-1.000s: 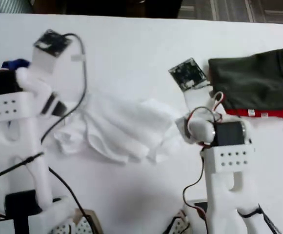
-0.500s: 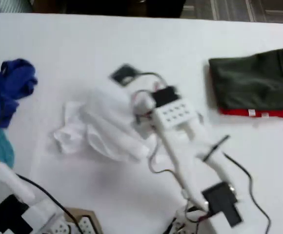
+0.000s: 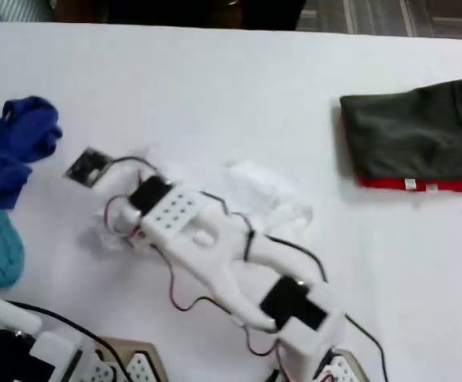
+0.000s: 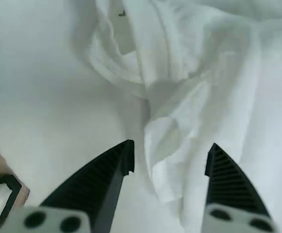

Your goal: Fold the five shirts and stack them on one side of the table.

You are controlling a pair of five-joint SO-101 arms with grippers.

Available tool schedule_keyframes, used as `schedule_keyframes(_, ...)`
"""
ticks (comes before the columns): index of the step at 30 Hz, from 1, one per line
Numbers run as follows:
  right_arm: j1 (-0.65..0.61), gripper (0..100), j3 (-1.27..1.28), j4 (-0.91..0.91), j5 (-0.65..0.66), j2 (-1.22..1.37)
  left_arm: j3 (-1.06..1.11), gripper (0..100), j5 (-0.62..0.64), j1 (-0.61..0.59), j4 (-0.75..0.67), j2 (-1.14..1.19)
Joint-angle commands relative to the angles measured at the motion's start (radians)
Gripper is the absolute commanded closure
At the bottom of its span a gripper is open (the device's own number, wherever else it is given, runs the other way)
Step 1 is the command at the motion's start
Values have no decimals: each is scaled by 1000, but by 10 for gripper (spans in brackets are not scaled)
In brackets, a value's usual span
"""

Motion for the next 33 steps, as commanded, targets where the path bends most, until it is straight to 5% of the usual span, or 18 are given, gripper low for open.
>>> schedule_keyframes(1, -18, 757, -89, -15, -9, 62, 58, 753, -29, -44, -77, -44)
schedule_keyframes(8, 53, 779, -218, -13, -9, 260, 119, 753, -55, -78, -120, -48)
schedule_keyframes(13, 240, 992, -344, -8, -11, 320, 113, 753, -54, -75, -121, -51)
schedule_keyframes(18, 415, 977, -466, 74, -3, 265, 119, 753, -52, -68, -117, -43)
schedule_keyframes(26, 615, 978, -749, 236, 0, 58, 128, 753, -48, 41, -115, -43)
schedule_keyframes(33, 753, 978, -772, 236, -2, 47, 291, 753, -46, 272, -115, -44)
